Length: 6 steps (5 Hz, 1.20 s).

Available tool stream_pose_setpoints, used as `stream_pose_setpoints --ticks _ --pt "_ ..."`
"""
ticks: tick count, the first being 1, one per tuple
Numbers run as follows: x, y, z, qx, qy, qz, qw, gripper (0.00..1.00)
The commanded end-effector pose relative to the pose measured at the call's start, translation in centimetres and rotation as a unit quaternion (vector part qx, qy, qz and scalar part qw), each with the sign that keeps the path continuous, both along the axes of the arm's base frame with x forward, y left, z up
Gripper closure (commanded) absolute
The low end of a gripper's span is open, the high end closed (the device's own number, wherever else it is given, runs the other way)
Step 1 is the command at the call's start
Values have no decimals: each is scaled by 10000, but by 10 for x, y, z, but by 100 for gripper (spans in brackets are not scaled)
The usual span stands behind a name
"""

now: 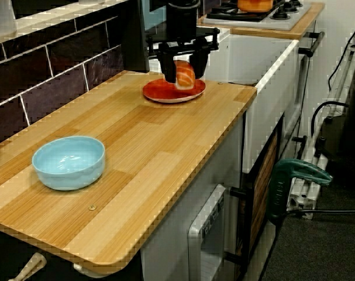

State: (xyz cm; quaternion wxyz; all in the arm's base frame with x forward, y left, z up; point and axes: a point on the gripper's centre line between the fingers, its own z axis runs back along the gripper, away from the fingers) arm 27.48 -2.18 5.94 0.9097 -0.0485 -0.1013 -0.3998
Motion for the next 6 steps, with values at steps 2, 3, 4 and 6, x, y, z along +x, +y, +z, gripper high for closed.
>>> stream_pose_setpoints --ticks 2,3,4,6 --pt "-6 -6 1 368 -159 184 9990 0" --pt "-5 2 3 331 -121 261 9990 0" --pt "-6 15 16 105 -134 452 9988 0" --pt "-2 76 37 15 -384 1067 9935 0"
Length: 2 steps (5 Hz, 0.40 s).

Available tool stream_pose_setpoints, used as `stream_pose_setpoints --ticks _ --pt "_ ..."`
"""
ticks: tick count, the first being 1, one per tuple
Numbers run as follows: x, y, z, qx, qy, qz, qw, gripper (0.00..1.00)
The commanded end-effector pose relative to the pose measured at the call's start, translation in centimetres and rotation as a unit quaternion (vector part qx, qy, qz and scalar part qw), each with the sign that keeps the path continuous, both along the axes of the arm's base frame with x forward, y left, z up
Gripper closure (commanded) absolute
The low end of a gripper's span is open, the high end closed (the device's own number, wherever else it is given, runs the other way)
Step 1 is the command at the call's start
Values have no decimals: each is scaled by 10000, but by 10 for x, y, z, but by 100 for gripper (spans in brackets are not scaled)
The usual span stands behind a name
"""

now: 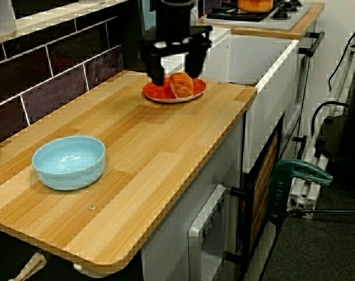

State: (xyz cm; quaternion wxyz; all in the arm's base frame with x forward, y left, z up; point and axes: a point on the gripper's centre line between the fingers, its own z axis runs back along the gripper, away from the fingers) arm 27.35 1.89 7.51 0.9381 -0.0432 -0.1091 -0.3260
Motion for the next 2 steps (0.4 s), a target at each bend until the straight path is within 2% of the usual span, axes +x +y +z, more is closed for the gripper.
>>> stream_pose_setpoints --ticks 1,2 --pt "-1 73 24 227 -463 494 9974 0" --pt "0 103 21 551 -285 24 9981 0"
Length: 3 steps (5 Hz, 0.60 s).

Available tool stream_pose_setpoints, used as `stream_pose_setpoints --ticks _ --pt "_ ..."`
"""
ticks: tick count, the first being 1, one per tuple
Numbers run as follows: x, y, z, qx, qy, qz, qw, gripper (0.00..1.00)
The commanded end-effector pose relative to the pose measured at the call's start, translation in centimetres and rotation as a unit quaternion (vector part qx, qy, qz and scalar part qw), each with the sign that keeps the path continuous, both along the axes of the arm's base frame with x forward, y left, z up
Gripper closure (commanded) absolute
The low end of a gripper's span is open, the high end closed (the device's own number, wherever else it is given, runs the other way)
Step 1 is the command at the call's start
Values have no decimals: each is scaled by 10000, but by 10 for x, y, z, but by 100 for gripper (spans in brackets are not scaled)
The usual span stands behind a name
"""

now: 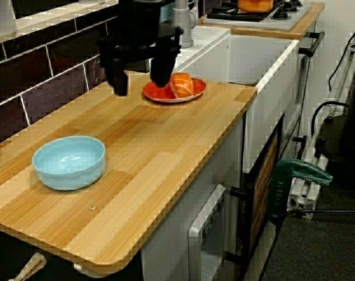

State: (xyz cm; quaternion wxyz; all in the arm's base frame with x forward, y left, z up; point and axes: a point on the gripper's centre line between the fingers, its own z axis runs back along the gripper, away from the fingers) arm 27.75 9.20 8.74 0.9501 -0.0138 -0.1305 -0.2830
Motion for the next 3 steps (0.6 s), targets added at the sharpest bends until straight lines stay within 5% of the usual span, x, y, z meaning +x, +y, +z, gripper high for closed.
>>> stream_pose_setpoints --ticks 1,3 --pt "-9 55 0 574 203 -439 9972 0" --pt "-10 85 -14 600 586 65 9965 0"
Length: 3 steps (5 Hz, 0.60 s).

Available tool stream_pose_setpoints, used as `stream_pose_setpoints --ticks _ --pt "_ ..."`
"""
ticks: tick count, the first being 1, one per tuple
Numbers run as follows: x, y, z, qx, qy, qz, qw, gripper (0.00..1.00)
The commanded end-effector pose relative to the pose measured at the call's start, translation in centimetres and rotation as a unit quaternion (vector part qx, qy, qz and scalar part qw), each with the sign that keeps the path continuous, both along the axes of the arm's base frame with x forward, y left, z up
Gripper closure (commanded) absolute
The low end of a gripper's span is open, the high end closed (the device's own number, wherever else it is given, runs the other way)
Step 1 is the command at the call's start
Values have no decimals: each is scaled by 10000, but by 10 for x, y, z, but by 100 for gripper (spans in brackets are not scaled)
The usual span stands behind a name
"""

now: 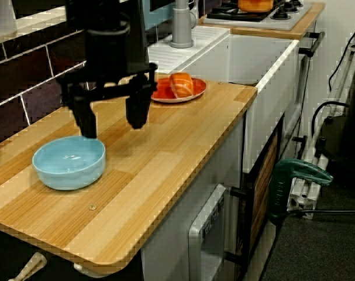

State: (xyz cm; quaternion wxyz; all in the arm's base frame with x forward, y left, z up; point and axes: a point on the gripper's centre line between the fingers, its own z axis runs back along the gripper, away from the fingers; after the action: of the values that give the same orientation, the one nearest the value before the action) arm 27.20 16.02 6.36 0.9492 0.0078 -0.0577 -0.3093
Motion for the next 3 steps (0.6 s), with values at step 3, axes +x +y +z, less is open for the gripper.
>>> stream_pose_setpoints --ticks 3 --pt "0 11 -12 439 -81 537 9976 0"
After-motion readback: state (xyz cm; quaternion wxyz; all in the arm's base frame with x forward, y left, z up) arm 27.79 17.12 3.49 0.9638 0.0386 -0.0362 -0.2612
